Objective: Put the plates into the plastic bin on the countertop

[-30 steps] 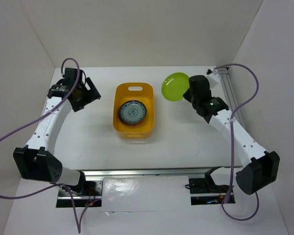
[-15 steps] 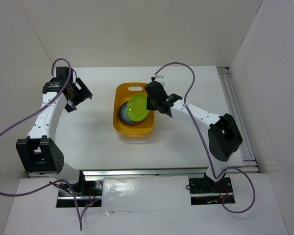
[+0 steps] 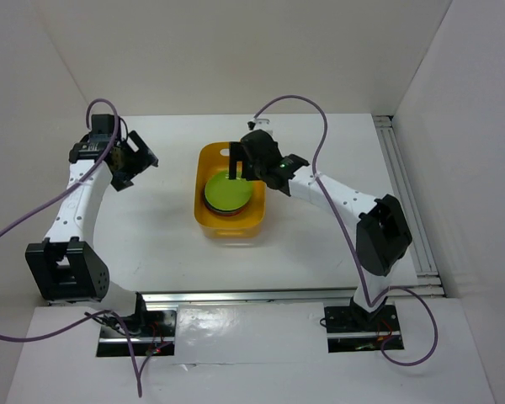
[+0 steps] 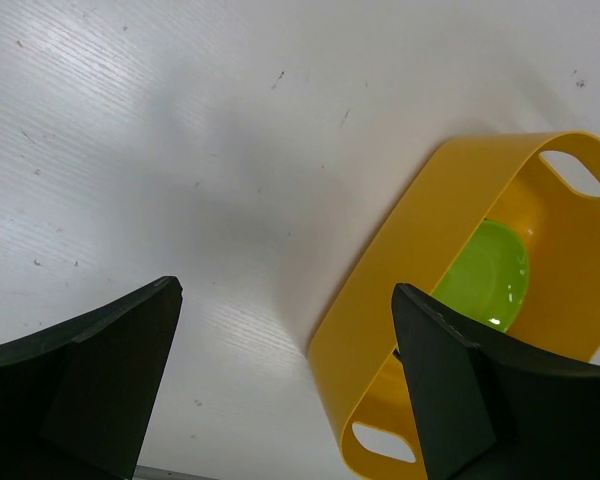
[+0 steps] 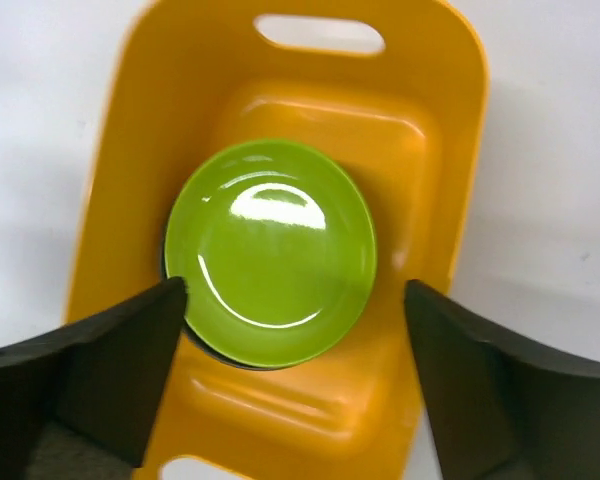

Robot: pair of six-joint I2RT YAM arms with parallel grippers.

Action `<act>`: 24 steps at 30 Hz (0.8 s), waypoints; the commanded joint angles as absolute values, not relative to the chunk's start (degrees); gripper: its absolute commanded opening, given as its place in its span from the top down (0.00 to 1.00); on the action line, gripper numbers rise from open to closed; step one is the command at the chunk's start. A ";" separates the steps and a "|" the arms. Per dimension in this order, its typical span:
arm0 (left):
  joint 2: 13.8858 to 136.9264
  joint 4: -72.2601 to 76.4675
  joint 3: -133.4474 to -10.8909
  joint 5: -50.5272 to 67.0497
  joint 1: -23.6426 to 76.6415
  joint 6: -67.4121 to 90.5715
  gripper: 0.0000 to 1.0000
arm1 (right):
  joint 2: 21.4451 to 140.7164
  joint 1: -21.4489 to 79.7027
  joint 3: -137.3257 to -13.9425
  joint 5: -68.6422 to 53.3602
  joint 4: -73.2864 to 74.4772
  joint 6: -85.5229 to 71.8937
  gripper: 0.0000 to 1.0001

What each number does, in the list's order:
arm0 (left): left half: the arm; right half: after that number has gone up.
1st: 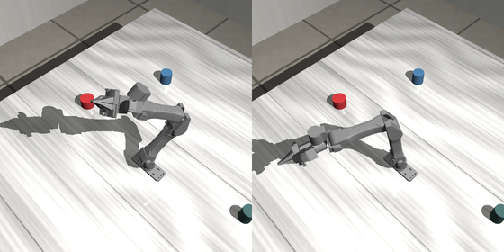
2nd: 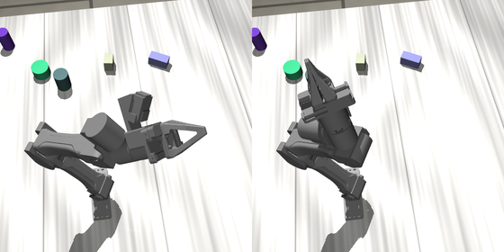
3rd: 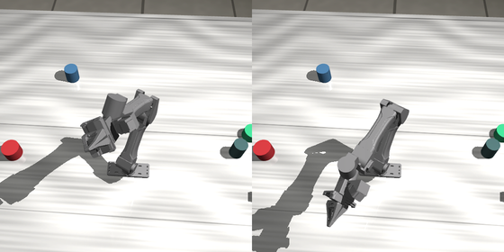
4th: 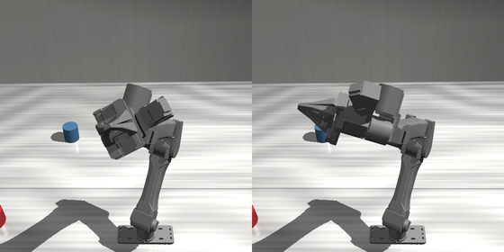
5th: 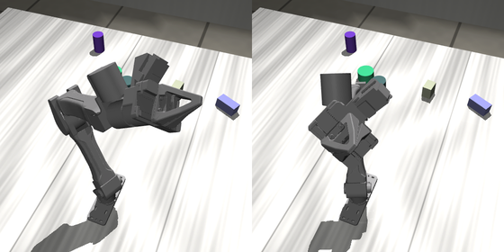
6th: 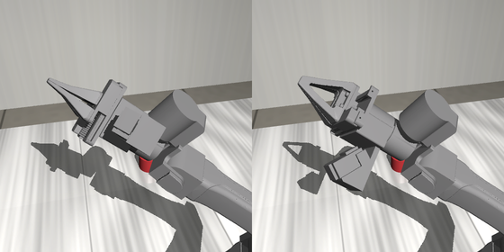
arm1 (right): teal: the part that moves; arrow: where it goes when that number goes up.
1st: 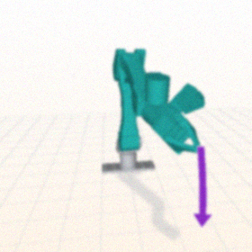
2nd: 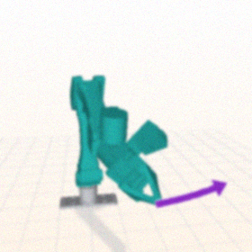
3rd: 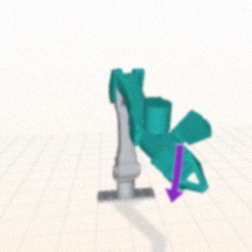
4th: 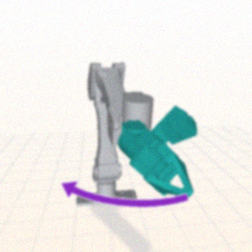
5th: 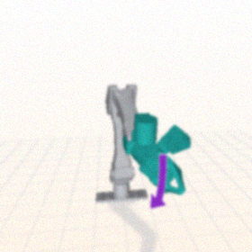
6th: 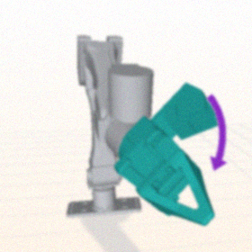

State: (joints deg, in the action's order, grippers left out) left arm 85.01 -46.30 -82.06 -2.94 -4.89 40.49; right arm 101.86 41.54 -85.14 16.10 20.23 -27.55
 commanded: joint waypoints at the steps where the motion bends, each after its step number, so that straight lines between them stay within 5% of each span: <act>1: 82.00 -44.91 -82.27 -2.98 -5.63 38.77 0.00 | 101.08 43.41 -90.26 15.91 18.11 -24.79 0.00; 7: 81.48 -49.22 -90.34 -2.20 -9.40 39.54 0.00 | 91.69 40.18 -97.46 17.93 26.79 -21.98 0.00; 13: 75.16 -51.15 -96.76 -0.44 -9.93 40.78 0.00 | 80.96 26.47 -103.71 18.54 44.53 -16.62 0.00; 24: 64.69 -54.13 -94.48 -13.53 -8.61 40.07 0.00 | 62.32 21.27 -96.77 25.05 51.68 -14.58 0.00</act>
State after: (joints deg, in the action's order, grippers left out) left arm 64.62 -52.95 -95.48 -8.82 -9.17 40.53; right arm 62.87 21.02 -99.94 22.57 46.22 -15.46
